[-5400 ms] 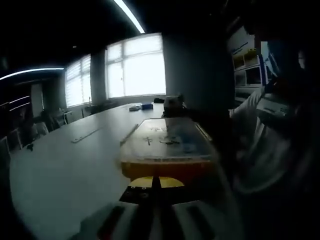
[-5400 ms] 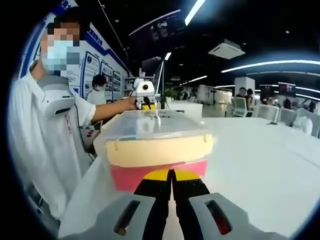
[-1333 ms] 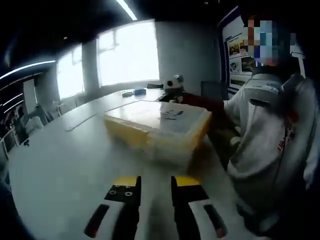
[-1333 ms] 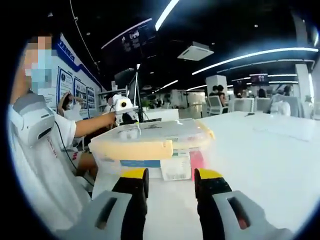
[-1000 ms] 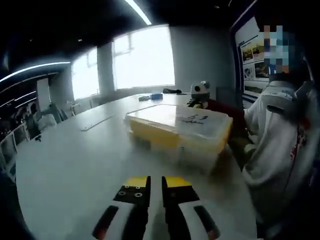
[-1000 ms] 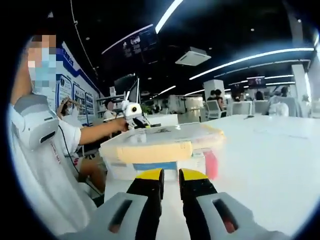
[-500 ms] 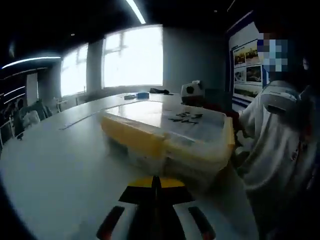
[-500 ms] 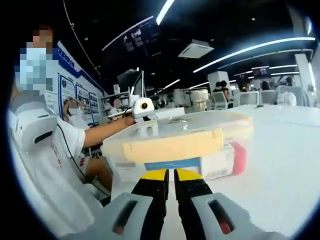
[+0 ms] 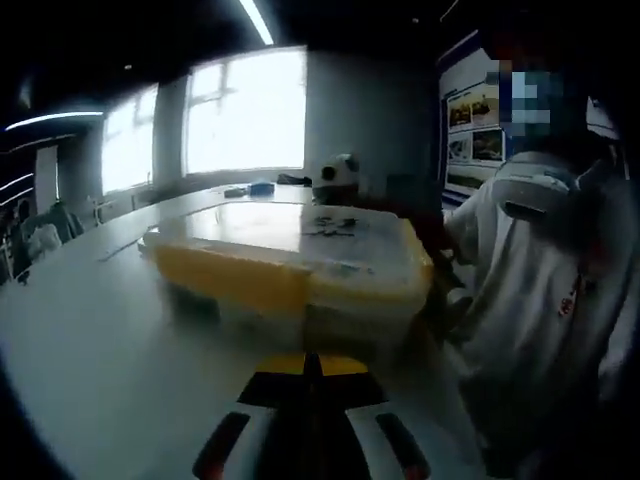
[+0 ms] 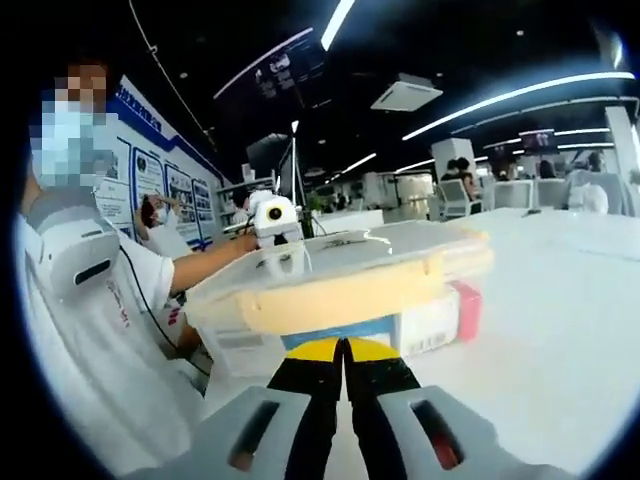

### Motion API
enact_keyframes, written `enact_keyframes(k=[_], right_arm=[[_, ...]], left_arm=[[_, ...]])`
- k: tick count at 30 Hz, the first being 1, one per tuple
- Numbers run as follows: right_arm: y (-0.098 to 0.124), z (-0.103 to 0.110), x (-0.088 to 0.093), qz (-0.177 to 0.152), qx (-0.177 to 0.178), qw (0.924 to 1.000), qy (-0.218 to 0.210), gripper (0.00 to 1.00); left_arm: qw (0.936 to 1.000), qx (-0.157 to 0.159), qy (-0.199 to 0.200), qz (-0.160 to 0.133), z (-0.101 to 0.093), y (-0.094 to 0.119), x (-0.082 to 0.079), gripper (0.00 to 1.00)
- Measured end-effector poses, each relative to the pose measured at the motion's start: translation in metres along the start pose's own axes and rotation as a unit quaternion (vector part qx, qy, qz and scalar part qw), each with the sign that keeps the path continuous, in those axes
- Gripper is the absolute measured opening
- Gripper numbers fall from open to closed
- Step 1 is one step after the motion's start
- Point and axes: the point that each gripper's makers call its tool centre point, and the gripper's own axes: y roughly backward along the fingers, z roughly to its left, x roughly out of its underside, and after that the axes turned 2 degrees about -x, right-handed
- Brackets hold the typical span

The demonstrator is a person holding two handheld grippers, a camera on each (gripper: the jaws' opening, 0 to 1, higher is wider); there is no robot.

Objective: Arrange the small medicine boxes into an aligned row inside the storage area until every box is upright, visible, and separated from the surrounding clutter.

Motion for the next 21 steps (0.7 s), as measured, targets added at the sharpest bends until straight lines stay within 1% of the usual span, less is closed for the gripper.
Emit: enact_keyframes(k=[3, 4, 6, 9, 10, 11, 12, 13, 14, 15, 16, 17, 18, 19, 20, 21], right_arm=[[-0.002, -0.007, -0.001, 0.007, 0.0, 1.0, -0.001, 0.0], [-0.004, -0.01, -0.002, 0.01, -0.005, 0.9999, 0.007, 0.0], [-0.007, -0.015, -0.003, 0.01, -0.013, 0.9998, 0.007, 0.0], [-0.01, -0.018, -0.003, 0.005, -0.025, 0.9997, -0.007, 0.0], [-0.009, -0.019, -0.003, 0.002, -0.026, 0.9996, -0.008, 0.0], [-0.009, -0.02, -0.004, -0.003, -0.024, 0.9997, -0.009, 0.0], [-0.007, -0.022, -0.007, -0.013, -0.019, 0.9996, -0.014, 0.0], [-0.005, -0.023, -0.011, -0.026, -0.016, 0.9994, -0.019, 0.0], [-0.002, -0.023, -0.013, -0.031, -0.014, 0.9993, -0.019, 0.0], [0.0, -0.022, -0.014, -0.032, -0.012, 0.9993, -0.017, 0.0], [0.0, -0.021, -0.015, -0.031, -0.01, 0.9994, -0.01, 0.0], [0.001, -0.021, -0.014, -0.027, -0.01, 0.9996, 0.004, 0.0], [0.001, -0.022, -0.013, -0.025, -0.009, 0.9996, 0.009, 0.0], [-0.002, -0.023, -0.013, -0.023, -0.01, 0.9996, 0.015, 0.0], [-0.004, -0.021, -0.013, -0.023, -0.018, 0.9994, 0.02, 0.0], [-0.007, -0.019, -0.011, -0.015, -0.029, 0.9992, 0.022, 0.0]], left_arm=[[0.9999, 0.008, -0.012, 0.003, -0.01, -0.002, -0.001, 0.0], [0.9997, 0.017, -0.019, 0.0, -0.015, -0.002, -0.002, 0.0], [0.9997, 0.021, -0.013, -0.001, -0.017, -0.002, -0.002, 0.0], [0.9996, 0.021, -0.021, 0.003, -0.022, -0.003, -0.003, 0.0], [0.9998, 0.015, -0.014, 0.0, -0.018, -0.001, -0.003, 0.0], [0.9999, 0.001, -0.012, -0.001, -0.012, 0.003, -0.003, 0.0], [0.9996, -0.025, -0.009, 0.002, -0.001, 0.009, -0.003, 0.0], [0.9989, -0.046, 0.002, -0.003, 0.008, 0.015, -0.004, 0.0], [0.997, -0.073, 0.02, -0.016, 0.02, 0.02, -0.008, 0.0], [0.9932, -0.104, 0.043, -0.031, 0.032, 0.025, -0.01, 0.0], [0.9914, -0.11, 0.058, -0.041, 0.037, 0.026, -0.011, 0.0], [0.9886, -0.123, 0.071, -0.049, 0.042, 0.026, -0.011, 0.0], [0.9846, -0.142, 0.086, -0.057, 0.048, 0.025, -0.011, 0.0], [0.983, -0.146, 0.095, -0.058, 0.05, 0.021, -0.009, 0.0], [0.985, -0.138, 0.088, -0.054, 0.048, 0.015, -0.007, 0.0], [0.9822, -0.149, 0.098, -0.059, 0.051, 0.009, -0.006, 0.0]])
